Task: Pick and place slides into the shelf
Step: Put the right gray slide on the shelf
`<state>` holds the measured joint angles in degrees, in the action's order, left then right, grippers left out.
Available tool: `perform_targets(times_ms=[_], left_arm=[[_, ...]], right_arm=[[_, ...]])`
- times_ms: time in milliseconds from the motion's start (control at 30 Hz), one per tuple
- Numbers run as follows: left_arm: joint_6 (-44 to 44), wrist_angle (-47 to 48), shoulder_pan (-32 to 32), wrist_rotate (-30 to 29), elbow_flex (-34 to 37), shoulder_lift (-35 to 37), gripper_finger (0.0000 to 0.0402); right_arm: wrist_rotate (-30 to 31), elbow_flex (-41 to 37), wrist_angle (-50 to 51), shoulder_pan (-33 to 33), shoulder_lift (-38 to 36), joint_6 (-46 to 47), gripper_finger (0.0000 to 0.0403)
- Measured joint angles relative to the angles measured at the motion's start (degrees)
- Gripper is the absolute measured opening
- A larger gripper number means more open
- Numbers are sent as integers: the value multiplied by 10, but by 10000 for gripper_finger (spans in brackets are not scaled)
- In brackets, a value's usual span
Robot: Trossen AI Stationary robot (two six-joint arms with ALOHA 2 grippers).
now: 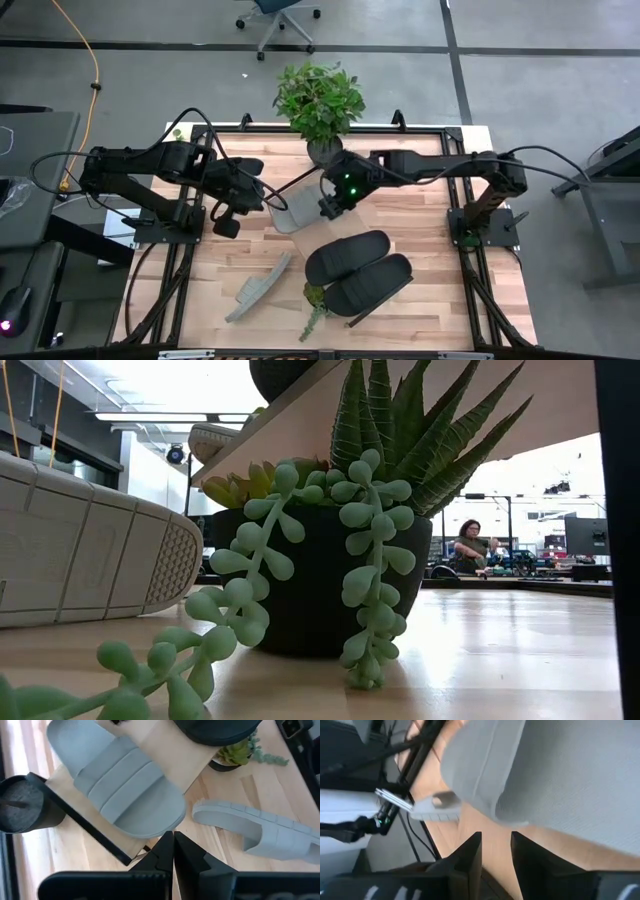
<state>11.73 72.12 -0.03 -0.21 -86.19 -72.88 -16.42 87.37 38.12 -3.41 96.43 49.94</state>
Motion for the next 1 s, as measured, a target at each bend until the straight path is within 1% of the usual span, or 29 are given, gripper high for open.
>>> perform_targets(times_ms=[233,567,700,867,1000], left_arm=[[0,0,0,-8,0,0,3],[0,0,0,-8,0,0,3],[0,0,0,-8,0,0,3],[0,0,0,-8,0,0,3],[0,0,0,-8,0,0,3]], right_arm=[[-2,0,-4,5,19,5,66],[29,0,-45,-4,19,-8,62],[53,0,-70,-7,19,-10,62],[80,0,-71,-9,19,-10,62],[140,0,-32,-7,15,8,62]])
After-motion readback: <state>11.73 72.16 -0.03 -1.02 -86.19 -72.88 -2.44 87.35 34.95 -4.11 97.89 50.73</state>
